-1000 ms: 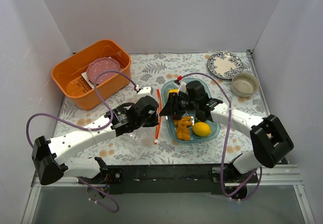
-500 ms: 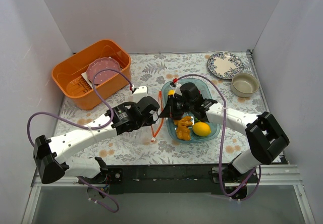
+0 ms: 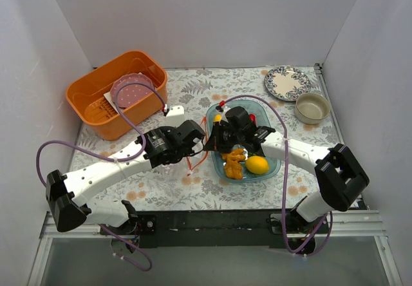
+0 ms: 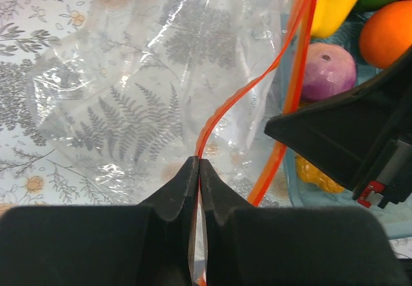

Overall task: Place the food in the zip-top bag and seal the zipper
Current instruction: Open the zipper of the food storage bag.

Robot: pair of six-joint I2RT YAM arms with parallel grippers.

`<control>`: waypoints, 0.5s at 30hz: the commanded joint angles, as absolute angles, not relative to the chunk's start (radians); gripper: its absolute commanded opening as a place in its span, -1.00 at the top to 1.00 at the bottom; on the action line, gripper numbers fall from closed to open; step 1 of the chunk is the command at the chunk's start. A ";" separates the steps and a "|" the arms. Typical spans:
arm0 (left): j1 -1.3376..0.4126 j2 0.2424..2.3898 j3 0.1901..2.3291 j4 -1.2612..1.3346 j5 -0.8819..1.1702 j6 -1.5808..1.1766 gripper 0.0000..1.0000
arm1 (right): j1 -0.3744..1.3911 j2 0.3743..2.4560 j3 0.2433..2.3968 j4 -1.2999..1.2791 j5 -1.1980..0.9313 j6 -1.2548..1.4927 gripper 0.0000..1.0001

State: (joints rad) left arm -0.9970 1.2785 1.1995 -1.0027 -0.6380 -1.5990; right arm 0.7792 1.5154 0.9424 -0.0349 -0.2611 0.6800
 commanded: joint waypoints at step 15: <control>-1.005 1.279 1.140 -0.746 -0.436 -1.491 0.36 | 0.790 1.474 0.966 0.055 -0.325 0.732 0.97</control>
State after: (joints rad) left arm -0.9974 1.2888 1.1519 -0.7769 -0.4641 -1.5150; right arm 0.7860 1.5131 0.9447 0.0181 -0.3141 0.7296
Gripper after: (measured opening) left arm 0.288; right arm 0.030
